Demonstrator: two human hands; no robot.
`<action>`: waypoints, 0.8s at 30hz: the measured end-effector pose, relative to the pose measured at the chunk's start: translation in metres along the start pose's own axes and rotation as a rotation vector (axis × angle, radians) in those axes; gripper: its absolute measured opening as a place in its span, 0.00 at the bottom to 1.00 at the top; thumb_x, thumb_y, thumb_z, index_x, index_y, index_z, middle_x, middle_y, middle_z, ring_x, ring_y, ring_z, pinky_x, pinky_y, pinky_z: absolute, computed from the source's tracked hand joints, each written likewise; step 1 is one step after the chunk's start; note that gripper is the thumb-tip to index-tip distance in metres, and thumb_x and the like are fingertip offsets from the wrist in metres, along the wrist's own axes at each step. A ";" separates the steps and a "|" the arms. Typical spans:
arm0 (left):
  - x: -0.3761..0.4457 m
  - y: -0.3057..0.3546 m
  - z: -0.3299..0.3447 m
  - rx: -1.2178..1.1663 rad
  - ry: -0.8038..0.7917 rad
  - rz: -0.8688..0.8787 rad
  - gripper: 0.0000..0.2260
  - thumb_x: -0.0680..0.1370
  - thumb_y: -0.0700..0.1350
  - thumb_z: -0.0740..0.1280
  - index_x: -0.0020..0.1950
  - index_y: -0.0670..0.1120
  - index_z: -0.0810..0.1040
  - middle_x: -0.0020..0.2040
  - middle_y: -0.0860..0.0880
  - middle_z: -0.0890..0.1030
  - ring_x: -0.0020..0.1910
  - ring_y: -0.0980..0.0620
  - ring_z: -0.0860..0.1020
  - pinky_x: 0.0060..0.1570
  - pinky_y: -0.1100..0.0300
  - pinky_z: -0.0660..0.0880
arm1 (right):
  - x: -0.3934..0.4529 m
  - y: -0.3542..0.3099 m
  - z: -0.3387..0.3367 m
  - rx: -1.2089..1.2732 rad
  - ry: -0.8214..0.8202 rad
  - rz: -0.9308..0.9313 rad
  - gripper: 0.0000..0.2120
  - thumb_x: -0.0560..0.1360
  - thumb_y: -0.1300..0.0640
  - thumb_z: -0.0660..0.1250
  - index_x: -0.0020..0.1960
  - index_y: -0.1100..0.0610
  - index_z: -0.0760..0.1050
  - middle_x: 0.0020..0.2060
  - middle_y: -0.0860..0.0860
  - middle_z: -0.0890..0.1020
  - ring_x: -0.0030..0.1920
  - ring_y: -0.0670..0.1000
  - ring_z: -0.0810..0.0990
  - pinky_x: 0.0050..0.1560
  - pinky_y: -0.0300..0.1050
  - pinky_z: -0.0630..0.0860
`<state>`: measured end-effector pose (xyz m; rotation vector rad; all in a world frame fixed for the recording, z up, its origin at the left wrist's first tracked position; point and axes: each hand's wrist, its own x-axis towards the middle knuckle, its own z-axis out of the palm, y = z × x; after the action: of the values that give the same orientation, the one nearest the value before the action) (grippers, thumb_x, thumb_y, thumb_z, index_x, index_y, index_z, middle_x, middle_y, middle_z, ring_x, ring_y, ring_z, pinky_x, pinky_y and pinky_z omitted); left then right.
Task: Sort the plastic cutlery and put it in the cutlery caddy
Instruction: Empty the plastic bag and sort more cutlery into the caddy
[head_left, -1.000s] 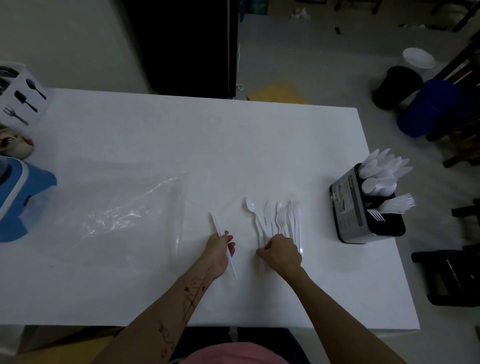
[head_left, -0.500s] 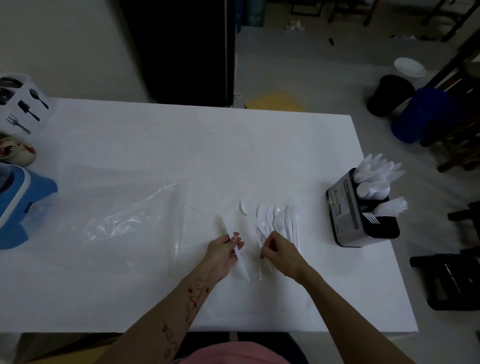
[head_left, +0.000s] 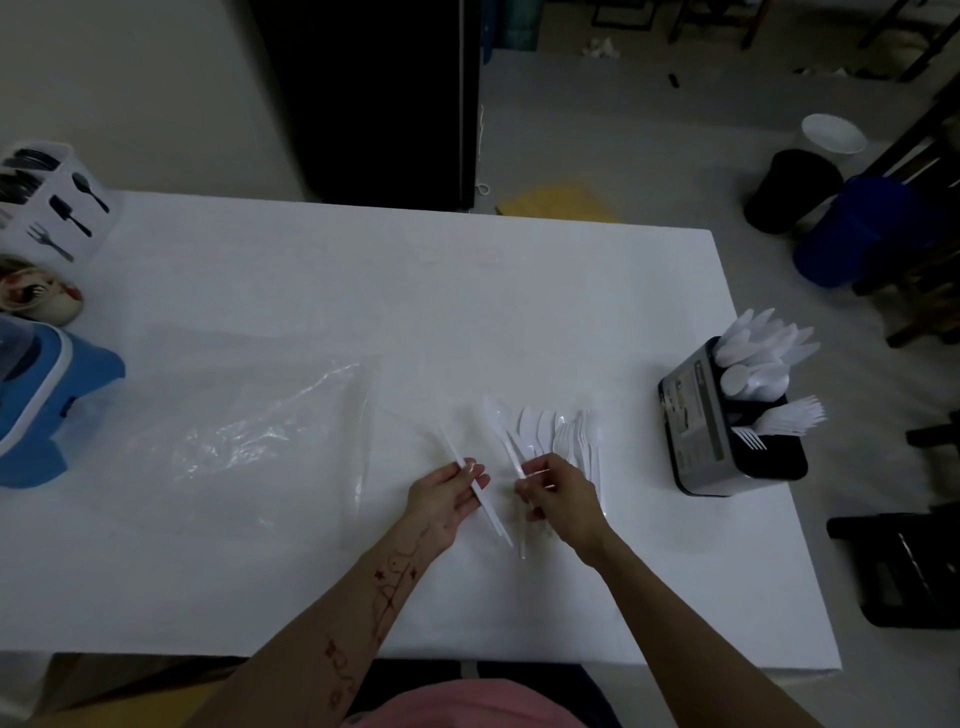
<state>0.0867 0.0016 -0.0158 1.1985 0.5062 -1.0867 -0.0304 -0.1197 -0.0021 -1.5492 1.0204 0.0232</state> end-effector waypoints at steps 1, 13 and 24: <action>0.000 0.000 0.000 -0.002 -0.002 0.003 0.06 0.76 0.33 0.67 0.53 0.37 0.78 0.48 0.41 0.81 0.47 0.46 0.81 0.42 0.57 0.80 | 0.001 0.001 0.000 -0.043 0.010 -0.024 0.05 0.76 0.62 0.70 0.51 0.59 0.78 0.43 0.57 0.82 0.36 0.50 0.81 0.33 0.40 0.81; 0.008 -0.001 0.000 -0.119 -0.003 -0.005 0.07 0.78 0.33 0.64 0.55 0.33 0.74 0.49 0.40 0.80 0.47 0.46 0.80 0.49 0.50 0.79 | -0.005 0.006 0.005 -0.196 -0.125 -0.155 0.07 0.73 0.58 0.74 0.51 0.54 0.84 0.41 0.46 0.85 0.37 0.46 0.84 0.32 0.37 0.79; 0.005 -0.002 -0.001 -0.073 -0.019 0.044 0.05 0.78 0.31 0.63 0.52 0.33 0.74 0.48 0.38 0.79 0.47 0.44 0.79 0.56 0.49 0.73 | -0.001 0.007 0.005 -0.232 -0.219 -0.202 0.21 0.66 0.56 0.79 0.59 0.53 0.82 0.50 0.47 0.86 0.47 0.45 0.84 0.55 0.38 0.79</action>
<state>0.0870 0.0005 -0.0207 1.1296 0.4980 -1.0331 -0.0331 -0.1143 -0.0082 -1.8110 0.7044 0.1724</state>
